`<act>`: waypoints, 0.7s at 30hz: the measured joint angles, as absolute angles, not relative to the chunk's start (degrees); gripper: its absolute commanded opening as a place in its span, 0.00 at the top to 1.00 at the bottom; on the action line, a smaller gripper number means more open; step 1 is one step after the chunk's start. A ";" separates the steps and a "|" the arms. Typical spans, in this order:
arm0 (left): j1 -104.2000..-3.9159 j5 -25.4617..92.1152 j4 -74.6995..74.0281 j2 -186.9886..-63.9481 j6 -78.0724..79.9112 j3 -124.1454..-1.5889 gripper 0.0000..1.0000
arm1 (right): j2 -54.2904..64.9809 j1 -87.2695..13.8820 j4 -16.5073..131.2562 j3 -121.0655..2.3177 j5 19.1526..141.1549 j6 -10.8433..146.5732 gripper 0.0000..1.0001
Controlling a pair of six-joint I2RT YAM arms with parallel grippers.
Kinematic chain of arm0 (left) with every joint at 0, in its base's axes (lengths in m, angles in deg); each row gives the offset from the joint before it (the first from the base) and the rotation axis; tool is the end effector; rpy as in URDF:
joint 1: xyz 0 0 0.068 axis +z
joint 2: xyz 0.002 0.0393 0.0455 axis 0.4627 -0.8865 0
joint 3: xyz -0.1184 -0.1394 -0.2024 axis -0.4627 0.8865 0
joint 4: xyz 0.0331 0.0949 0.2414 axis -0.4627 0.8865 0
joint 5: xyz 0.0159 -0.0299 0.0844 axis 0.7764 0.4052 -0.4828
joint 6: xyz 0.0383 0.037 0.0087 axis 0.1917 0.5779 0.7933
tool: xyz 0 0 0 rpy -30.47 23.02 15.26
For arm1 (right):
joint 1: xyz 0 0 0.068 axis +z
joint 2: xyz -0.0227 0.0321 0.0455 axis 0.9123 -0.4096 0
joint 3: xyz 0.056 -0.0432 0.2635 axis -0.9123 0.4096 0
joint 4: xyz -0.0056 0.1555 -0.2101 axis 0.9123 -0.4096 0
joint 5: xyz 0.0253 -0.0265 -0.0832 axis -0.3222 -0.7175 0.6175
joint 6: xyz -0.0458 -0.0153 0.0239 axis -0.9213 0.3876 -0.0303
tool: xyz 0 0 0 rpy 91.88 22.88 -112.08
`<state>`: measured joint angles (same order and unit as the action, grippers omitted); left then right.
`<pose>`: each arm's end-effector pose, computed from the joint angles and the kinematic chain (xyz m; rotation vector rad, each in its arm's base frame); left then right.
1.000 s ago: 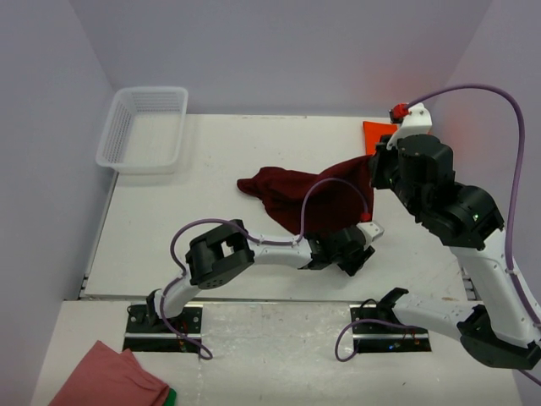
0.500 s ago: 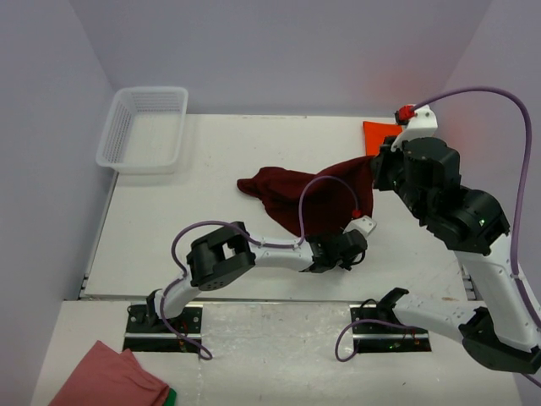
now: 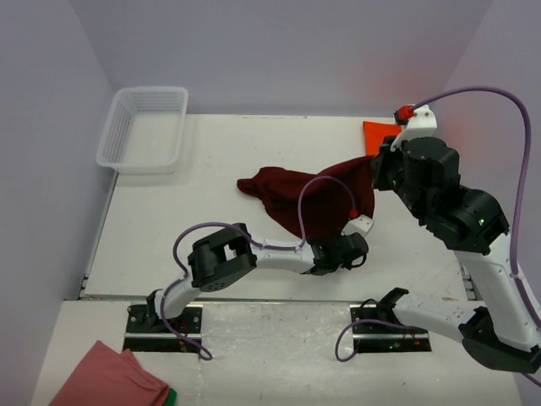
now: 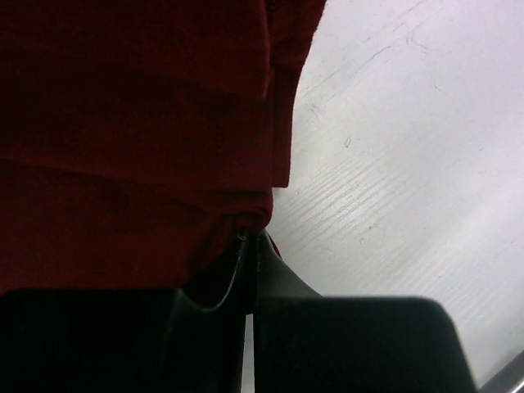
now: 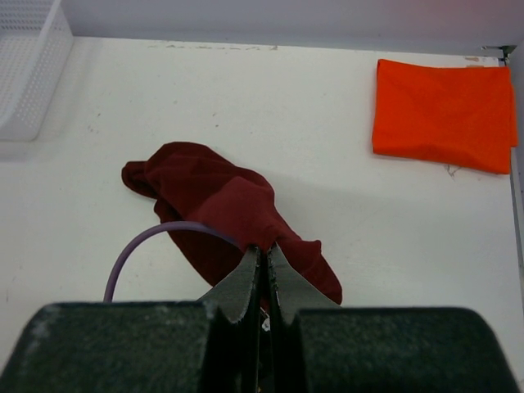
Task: Fold and stack the t-shirts
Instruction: Flatten out the tshirt
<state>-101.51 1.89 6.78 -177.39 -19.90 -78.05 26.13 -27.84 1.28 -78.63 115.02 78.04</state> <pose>0.1468 -0.4592 0.1364 0.6381 2.2375 -0.4840 0.1319 0.0822 0.4916 -0.0413 1.9157 0.1815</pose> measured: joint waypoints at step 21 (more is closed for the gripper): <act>-100.03 -13.35 25.30 -164.32 -28.97 -63.95 0.29 | 25.63 -27.36 1.33 -78.06 113.23 78.00 1.00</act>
<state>-100.03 -13.35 25.30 -164.32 -28.97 -63.95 25.63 -27.36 1.33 -78.06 113.23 78.00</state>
